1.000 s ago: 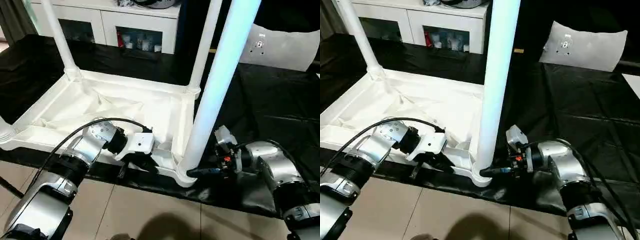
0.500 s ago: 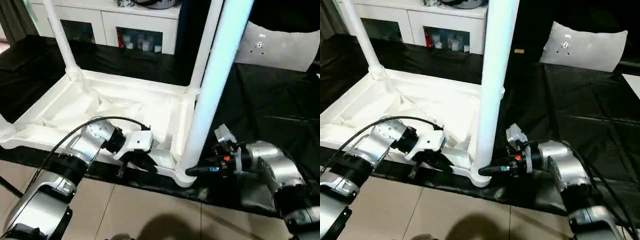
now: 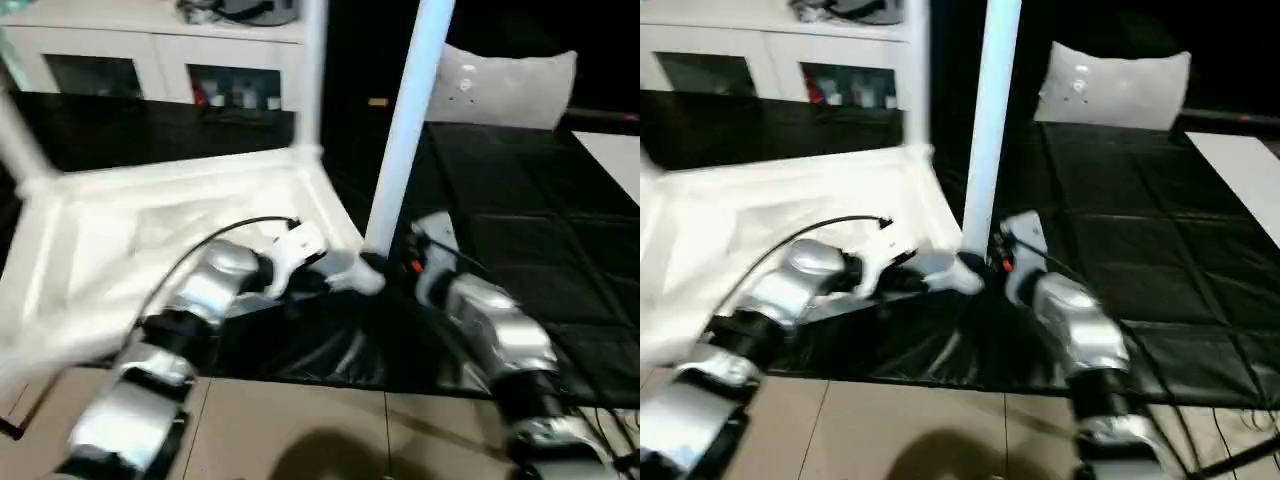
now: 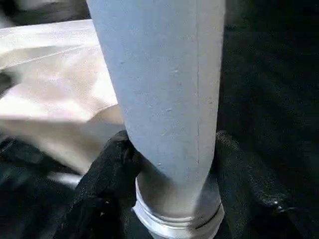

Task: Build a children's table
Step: Rotate leg to tighten

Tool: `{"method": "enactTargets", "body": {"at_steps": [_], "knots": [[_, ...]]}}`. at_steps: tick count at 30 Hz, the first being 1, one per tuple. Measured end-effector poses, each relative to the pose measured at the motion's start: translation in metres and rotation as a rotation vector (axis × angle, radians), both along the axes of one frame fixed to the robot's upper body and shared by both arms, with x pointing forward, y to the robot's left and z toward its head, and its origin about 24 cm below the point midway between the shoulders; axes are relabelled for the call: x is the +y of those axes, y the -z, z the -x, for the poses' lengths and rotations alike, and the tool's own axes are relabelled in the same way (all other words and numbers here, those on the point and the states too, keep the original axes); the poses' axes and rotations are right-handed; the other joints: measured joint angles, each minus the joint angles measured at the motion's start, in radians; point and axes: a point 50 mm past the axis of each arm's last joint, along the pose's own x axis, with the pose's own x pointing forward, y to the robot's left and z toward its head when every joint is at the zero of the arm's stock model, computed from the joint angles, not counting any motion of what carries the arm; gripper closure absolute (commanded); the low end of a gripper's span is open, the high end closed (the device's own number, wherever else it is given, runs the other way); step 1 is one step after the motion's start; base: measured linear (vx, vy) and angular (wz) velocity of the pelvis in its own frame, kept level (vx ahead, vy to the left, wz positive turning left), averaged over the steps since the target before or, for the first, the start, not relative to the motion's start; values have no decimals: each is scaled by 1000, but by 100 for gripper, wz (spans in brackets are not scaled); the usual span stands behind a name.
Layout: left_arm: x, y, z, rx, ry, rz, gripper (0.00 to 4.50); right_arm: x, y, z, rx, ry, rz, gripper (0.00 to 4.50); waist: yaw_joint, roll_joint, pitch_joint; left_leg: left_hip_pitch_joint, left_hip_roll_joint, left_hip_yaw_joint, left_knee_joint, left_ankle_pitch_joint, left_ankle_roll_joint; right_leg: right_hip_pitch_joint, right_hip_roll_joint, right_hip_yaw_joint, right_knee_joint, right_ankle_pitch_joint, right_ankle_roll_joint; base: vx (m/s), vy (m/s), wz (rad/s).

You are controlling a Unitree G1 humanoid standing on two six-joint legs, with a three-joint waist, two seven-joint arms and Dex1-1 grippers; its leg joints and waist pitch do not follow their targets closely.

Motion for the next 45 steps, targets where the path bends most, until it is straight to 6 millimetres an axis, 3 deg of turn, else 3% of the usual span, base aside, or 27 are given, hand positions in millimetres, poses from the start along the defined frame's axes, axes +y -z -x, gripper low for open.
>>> {"method": "enactTargets", "body": {"at_steps": [1, 4, 6, 8, 11, 22, 25, 29, 36, 45], "knots": [[-2, 0, 0, -3, -9, 6, 450, 1, -1, -1, -4, 18, 6, 251, 0, 0, 0, -1, 0, 0, 0, 0, 1, -1, 0, 0, 0, 0, 0, 0, 0, 0], [-7, -2, -2, -18, -35, 11, 450, 5, -2, -4, -32, 81, 7, 184, 3, -1, 0, -6, 0, 0, -1, -1, 2, -5, 0, 0, 0, 5, 0, 0, 0, 0], [-8, -4, -3, -27, -35, 11, 450, 6, -3, -3, -48, 85, 6, 177, 9, -1, 0, -12, 0, 0, -3, -2, 2, -9, 0, 0, 0, 8, -3, 0, 0, 0], [-9, -5, -3, -34, -28, 6, 450, 5, -3, -3, -58, 86, 8, 141, 13, -1, 0, -12, 0, 0, -5, -1, 2, -9, 1, 0, 0, 8, -4, 0, 0, 0], [-10, -6, -2, -46, -6, -7, 450, 4, -2, 1, -81, 75, 9, 130, 16, -1, 0, -12, 0, 0, -6, -1, 2, -11, 1, 0, 0, 8, -3, 0, 0, 0], [18, -5, 7, -73, 189, -36, 450, -27, 1, 25, -125, -271, 31, 30, 20, -1, 0, -12, 0, 0, -5, -2, 3, -10, 1, 0, 0, 9, -4, 0, 0, 0], [28, -6, 10, -80, 276, -55, 450, -37, -5, 29, -137, -401, 6, 30, 23, -1, 0, -12, 0, 0, -5, -2, 3, -10, 1, 0, 0, 9, -4, 0, 0, 0], [40, -7, 16, -62, 397, -77, 450, -48, -15, 36, -163, -609, 43, 30, 44, -2, 0, -12, 1, 0, -4, -2, 3, -10, 1, 0, 1, 9, -4, 0, 0, 0], [46, -9, 24, -24, 547, -80, 450, -49, -13, 38, -118, -784, 34, 30, 71, -3, 1, -13, 1, 0, -3, -2, 3, -10, 1, 0, 1, 9, -4, 0, 0, 0], [47, -9, 32, -10, 669, -105, 450, -42, -13, 37, -47, -932, -3, 100, 83, -5, 1, -13, 1, 0, 0, -2, 3, -10, 0, 0, 5, 8, -4, 0, 0, 0]]}}
